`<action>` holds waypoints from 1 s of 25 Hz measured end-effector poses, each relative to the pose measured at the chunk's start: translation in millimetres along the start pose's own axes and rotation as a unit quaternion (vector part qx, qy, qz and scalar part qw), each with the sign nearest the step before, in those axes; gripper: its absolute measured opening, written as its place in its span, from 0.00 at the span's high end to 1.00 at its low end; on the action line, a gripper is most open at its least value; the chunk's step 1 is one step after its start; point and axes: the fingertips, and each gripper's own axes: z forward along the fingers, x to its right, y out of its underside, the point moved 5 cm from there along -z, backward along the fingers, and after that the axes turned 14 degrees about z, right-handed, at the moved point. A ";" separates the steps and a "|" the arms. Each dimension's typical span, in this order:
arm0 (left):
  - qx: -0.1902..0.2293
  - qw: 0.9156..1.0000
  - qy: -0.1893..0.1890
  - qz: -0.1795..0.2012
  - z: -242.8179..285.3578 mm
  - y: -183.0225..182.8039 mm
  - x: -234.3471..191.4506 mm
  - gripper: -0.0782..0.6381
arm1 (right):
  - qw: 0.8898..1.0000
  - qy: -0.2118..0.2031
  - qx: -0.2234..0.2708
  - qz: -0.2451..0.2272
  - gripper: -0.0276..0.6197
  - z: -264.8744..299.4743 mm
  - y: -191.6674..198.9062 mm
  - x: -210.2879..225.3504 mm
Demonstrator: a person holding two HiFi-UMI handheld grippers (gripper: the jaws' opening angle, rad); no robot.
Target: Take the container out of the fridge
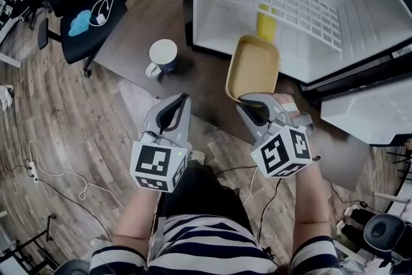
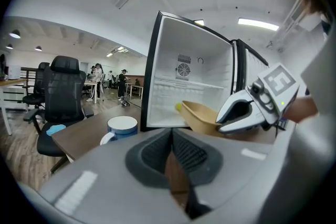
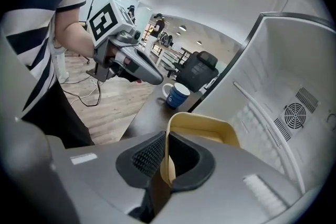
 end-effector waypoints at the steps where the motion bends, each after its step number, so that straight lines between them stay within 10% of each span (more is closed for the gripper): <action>1: 0.000 1.000 -0.001 0.001 -3.3 -1.1 2.0 0.89 | 1.000 0.002 0.000 0.003 0.93 -5.2 1.5 -2.3; 25: -0.007 0.999 -0.026 0.023 -90.0 -13.7 61.5 0.89 | 0.996 0.019 0.019 0.079 0.93 -118.2 37.9 -74.8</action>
